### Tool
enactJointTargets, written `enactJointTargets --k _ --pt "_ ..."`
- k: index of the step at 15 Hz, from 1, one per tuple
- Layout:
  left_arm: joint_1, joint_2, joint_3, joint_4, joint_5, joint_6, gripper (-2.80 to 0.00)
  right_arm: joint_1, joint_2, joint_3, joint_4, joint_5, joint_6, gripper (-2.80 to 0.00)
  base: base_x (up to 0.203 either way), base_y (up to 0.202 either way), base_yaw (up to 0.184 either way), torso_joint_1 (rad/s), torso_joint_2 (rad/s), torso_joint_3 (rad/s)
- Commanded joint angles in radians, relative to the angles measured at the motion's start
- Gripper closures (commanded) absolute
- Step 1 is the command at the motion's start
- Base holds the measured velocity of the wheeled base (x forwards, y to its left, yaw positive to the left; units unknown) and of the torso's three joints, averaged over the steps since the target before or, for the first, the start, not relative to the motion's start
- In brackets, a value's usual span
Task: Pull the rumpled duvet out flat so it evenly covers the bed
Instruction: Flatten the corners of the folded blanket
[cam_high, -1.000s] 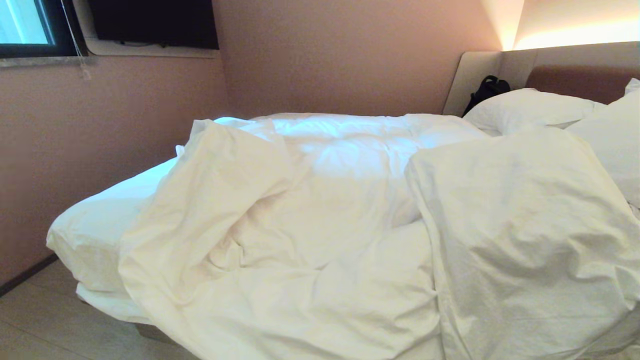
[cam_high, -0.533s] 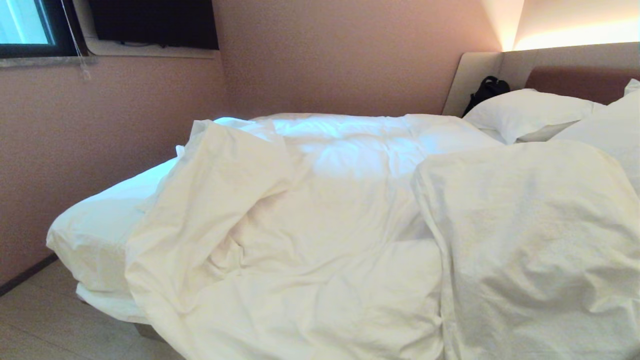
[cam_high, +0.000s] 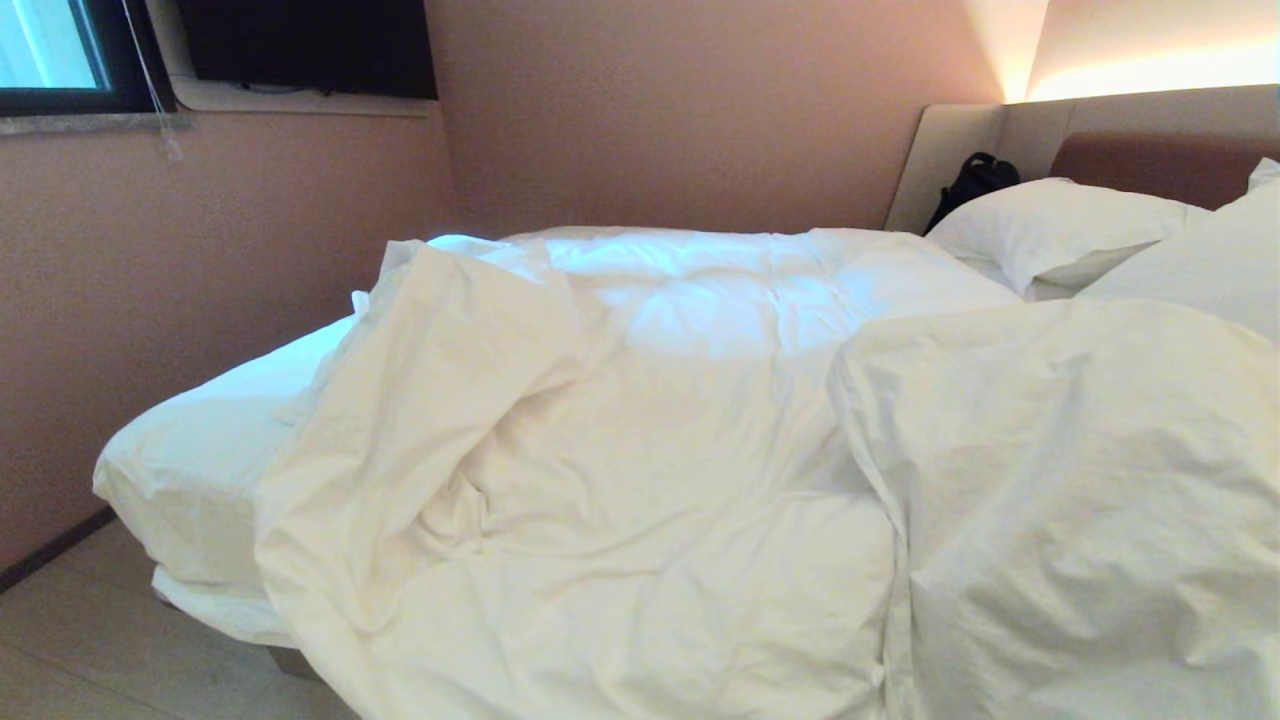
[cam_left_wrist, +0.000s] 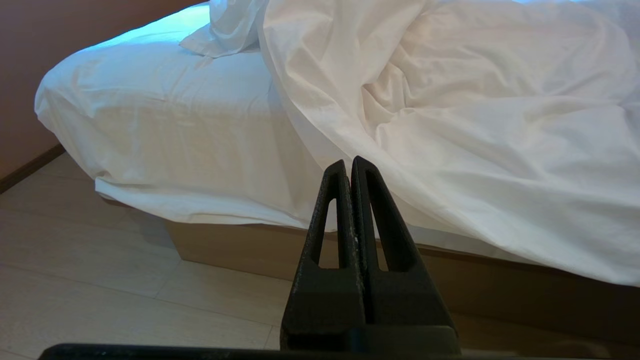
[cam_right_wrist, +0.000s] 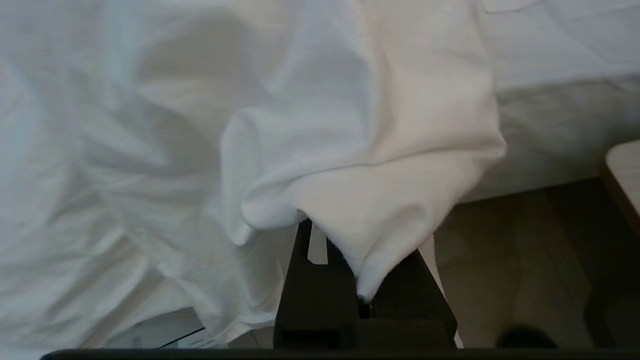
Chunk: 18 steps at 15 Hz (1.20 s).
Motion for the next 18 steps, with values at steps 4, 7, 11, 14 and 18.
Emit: enactJointTargets --k 4,7,11,14,18 --pt "0.000 0.000 0.000 0.000 0.000 0.000 0.00 0.000 -0.096 0.005 0.022 0.041 -0.001 0.00 0.000 0.000 0.000 0.000 0.00 0.000" --pt "0.000 0.000 0.000 0.000 0.000 0.000 0.00 0.000 -0.173 0.002 0.056 0.048 -0.019 0.00 0.000 0.000 0.000 0.000 0.00 0.000" --pt "0.000 0.000 0.000 0.000 0.000 0.000 0.00 0.000 -0.205 0.008 0.076 0.045 -0.063 0.00 0.000 0.000 0.000 0.000 0.00 0.000" --pt "0.000 0.000 0.000 0.000 0.000 0.000 0.00 0.000 -0.203 0.004 0.096 0.038 -0.069 0.00 0.000 0.000 0.000 0.000 0.00 0.000" --pt "0.000 0.000 0.000 0.000 0.000 0.000 0.00 0.000 -0.258 -0.003 0.108 0.038 -0.071 0.00 0.000 0.000 0.000 0.000 0.00 0.000"
